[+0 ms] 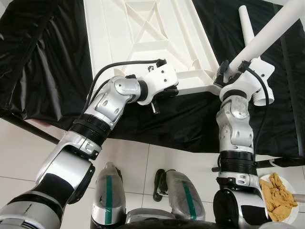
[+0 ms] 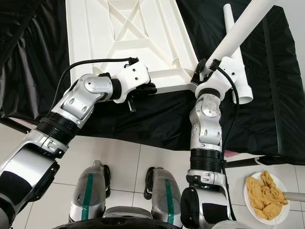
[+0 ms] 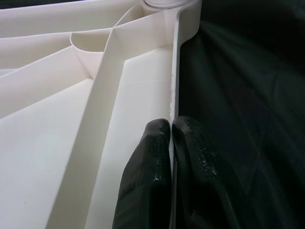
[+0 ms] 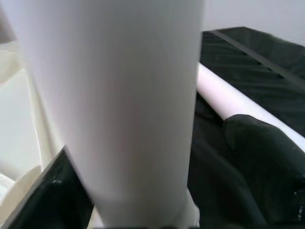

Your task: Building children table

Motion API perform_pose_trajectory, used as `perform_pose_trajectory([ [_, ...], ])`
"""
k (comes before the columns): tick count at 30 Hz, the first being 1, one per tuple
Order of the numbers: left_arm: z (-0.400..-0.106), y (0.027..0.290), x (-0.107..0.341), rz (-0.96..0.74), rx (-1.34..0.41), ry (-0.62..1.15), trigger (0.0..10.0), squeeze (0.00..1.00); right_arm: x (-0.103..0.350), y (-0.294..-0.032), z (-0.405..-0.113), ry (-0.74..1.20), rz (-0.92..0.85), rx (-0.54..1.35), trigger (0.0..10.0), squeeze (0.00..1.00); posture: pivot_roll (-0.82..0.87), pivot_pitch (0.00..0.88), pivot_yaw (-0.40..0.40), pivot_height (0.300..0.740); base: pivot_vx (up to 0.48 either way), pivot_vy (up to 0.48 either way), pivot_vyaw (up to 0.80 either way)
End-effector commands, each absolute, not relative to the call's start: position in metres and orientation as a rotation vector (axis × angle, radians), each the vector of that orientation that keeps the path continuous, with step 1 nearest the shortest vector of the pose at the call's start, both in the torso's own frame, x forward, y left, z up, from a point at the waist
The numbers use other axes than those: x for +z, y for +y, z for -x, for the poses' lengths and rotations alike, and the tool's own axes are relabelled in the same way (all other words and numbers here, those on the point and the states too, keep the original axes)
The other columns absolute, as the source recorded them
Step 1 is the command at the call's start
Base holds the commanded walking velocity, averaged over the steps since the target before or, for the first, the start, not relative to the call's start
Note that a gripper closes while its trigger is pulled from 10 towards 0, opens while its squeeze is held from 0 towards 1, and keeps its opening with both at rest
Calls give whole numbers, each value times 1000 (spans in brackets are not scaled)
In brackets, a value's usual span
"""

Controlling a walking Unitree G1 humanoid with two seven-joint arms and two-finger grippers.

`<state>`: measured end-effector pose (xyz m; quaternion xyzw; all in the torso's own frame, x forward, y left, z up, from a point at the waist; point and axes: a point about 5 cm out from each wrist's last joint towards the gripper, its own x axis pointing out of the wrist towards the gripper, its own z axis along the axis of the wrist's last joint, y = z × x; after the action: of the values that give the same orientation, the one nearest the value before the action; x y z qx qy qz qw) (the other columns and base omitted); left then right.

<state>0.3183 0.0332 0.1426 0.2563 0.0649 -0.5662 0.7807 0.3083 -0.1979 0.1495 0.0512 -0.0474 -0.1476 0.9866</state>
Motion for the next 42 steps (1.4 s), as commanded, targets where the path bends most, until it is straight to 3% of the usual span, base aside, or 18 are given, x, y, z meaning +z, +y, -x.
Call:
perform_pose_trajectory([
  [1, -317, 37, 135, -559, -1205, 180, 10000, 0, 157, -202, -313, -136, -117, -204, 10000, 0, 81, 17, -82, 740, 0, 0, 0],
  [15, -318, 37, 136, -563, -1202, 176, 10000, 0, 159, -203, -322, -112, 6, 373, 10000, 0, 85, 5, -79, 740, 0, 0, 0],
  [24, -319, 39, 136, -572, -1197, 183, 10000, 8, 155, -210, -329, -87, 38, 478, 10000, 0, 93, 5, -77, 740, 0, 0, 0],
  [25, -318, 39, 135, -564, -1200, 192, 10000, 1000, 156, -211, -330, -89, 39, 481, 10000, 0, 95, 7, -75, 740, 0, 0, 0],
  [29, -319, 40, 134, -577, -1194, 200, 10000, 1000, 157, -212, -331, -92, 38, 486, 10000, 0, 96, 9, -75, 740, 0, 0, 0],
  [30, -319, 41, 133, -585, -1192, 206, 10000, 0, 157, -213, -332, -93, 40, 492, 10000, 0, 97, 12, -73, 740, 0, 0, 0],
  [42, -318, 37, 131, -605, -1195, 222, 10000, 0, 156, -218, -331, -108, 46, 515, 10000, 0, 91, 19, -68, 740, 0, 0, 0],
])
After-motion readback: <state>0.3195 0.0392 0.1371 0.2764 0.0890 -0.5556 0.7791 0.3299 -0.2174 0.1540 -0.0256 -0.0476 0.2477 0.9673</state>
